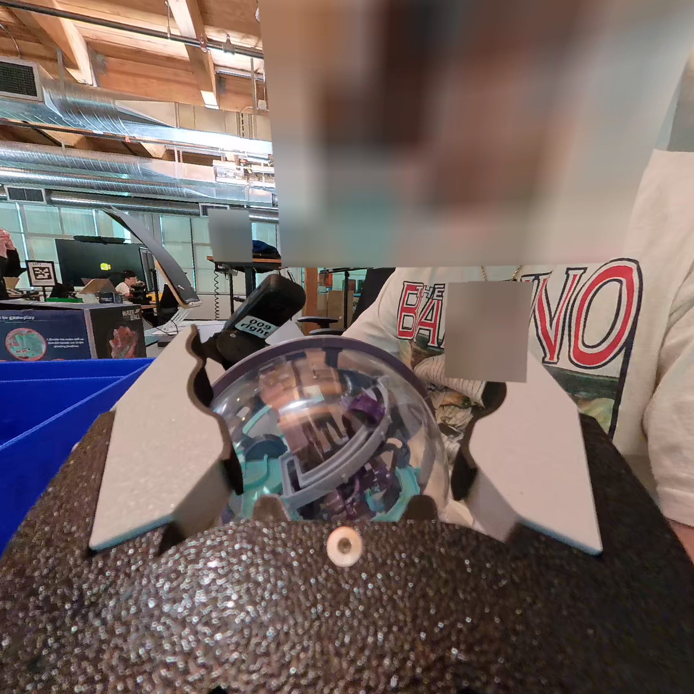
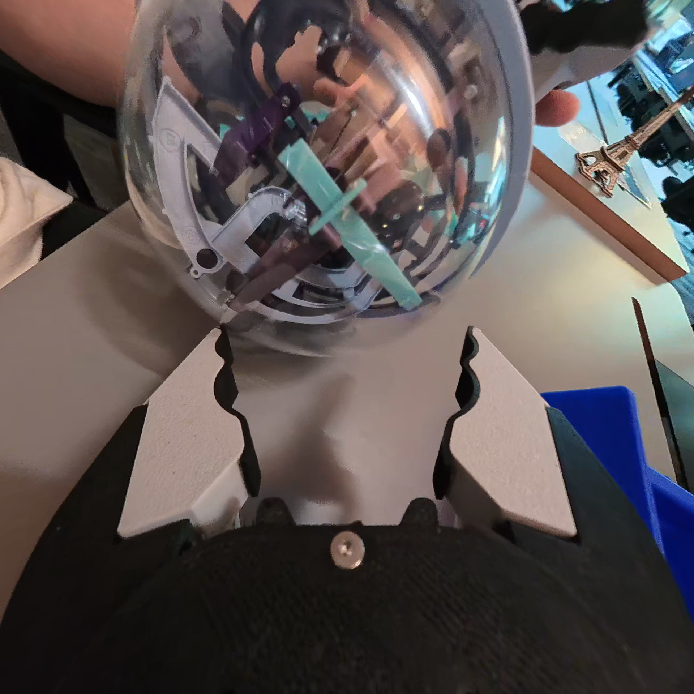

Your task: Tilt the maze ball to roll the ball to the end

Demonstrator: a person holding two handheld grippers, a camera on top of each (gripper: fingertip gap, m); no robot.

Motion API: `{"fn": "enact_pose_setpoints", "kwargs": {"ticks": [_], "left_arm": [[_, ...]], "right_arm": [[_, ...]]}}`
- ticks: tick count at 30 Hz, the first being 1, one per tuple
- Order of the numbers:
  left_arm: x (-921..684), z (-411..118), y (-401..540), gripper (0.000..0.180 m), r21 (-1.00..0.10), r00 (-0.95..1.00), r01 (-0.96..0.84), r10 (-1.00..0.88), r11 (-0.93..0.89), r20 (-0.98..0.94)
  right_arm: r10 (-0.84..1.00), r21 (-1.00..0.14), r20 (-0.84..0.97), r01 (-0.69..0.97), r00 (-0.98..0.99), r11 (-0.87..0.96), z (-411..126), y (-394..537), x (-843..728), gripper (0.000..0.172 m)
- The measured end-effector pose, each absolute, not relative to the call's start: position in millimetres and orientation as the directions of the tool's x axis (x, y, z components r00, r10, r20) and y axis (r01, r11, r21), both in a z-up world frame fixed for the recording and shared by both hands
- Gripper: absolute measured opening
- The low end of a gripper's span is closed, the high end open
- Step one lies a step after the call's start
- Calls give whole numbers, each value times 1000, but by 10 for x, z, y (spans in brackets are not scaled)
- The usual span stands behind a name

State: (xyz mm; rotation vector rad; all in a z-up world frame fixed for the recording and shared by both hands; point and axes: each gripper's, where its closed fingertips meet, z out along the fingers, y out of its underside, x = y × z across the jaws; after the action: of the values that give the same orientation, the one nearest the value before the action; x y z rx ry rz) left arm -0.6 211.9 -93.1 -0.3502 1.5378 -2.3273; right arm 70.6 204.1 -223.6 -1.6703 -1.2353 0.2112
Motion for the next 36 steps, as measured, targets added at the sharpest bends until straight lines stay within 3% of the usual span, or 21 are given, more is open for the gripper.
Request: {"fn": "enact_pose_setpoints", "kwargs": {"ticks": [3, 17, 24, 27, 29, 33, 36], "left_arm": [[-8, -957, 2144, 150, -922, -911, 146, -411, -359, 16], [1, -908, 2126, 151, -912, -919, 142, -395, -384, 23], [199, -984, 2024, 151, -956, -882, 104, -470, -274, 39], [293, -1057, 1943, 153, -977, -867, 70, -497, -204, 42], [382, -1087, 1899, 156, -983, -854, 20, -515, -184, 80], [678, -1445, 1835, 157, -977, -766, -200, -610, -74, 203], [733, -1518, 1804, 157, -942, -734, -316, -600, -116, 320]], "right_arm": [[788, -803, 379, 595, 485, 20, -2196, 2055, 743, 116], [804, -796, 364, 606, 470, 6, -2271, 2034, 743, 113], [838, -802, 315, 597, 446, -16, -2240, 1918, 769, 110], [887, -877, 102, 462, 451, -134, -2152, 1759, 693, 137], [867, -904, 40, 387, 497, -180, -2115, 1825, 705, 131], [861, -908, -10, 356, 508, -221, -2183, 1863, 637, 149], [869, -910, -45, 339, 493, -239, -2236, 1830, 567, 157]]}}
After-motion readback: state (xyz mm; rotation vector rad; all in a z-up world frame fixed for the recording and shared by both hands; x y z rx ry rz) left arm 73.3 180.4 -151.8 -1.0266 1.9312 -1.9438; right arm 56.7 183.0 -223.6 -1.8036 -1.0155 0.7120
